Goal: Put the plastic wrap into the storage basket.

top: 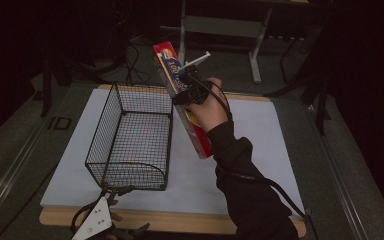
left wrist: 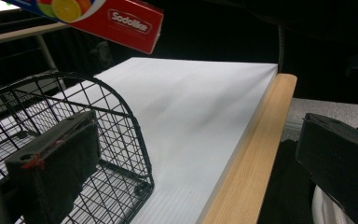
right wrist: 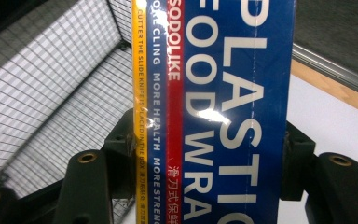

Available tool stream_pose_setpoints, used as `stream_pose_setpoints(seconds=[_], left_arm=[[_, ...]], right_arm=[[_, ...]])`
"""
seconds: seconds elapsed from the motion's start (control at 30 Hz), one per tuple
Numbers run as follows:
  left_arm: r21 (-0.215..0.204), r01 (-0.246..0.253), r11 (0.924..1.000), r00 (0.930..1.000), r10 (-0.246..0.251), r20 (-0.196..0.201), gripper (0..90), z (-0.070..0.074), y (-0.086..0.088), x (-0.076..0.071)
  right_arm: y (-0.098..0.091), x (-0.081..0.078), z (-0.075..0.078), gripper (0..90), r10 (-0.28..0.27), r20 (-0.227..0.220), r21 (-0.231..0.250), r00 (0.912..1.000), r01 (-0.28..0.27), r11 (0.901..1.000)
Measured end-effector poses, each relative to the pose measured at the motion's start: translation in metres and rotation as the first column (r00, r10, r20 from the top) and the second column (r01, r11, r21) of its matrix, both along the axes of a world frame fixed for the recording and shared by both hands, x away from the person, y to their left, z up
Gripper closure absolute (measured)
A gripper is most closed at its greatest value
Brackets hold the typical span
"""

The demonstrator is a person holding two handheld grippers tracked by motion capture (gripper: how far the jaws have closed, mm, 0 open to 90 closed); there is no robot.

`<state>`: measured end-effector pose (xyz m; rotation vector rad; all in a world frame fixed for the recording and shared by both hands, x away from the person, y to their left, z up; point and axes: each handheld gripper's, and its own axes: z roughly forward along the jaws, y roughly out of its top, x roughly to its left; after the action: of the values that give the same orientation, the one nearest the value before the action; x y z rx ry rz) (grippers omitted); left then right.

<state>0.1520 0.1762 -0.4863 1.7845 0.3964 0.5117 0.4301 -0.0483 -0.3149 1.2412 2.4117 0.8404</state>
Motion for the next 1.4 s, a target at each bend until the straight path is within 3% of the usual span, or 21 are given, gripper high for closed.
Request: stream_pose_setpoints(seconds=[0.8,1.4], left_arm=[[0.005,0.007,1.0,0.9999,-0.007,0.007,0.2,0.001,0.0,-0.002],[0.004,0.006,1.0,0.9999,-0.006,0.01,0.2,0.001,0.0,-0.003]], right_arm=[[0.074,-0.005,0.007,39.2,0.083,0.029,0.017,0.9961,-0.084,0.9963],[0.125,-0.012,-0.009,39.2,0.13,0.032,0.035,0.991,-0.131,0.9907]])
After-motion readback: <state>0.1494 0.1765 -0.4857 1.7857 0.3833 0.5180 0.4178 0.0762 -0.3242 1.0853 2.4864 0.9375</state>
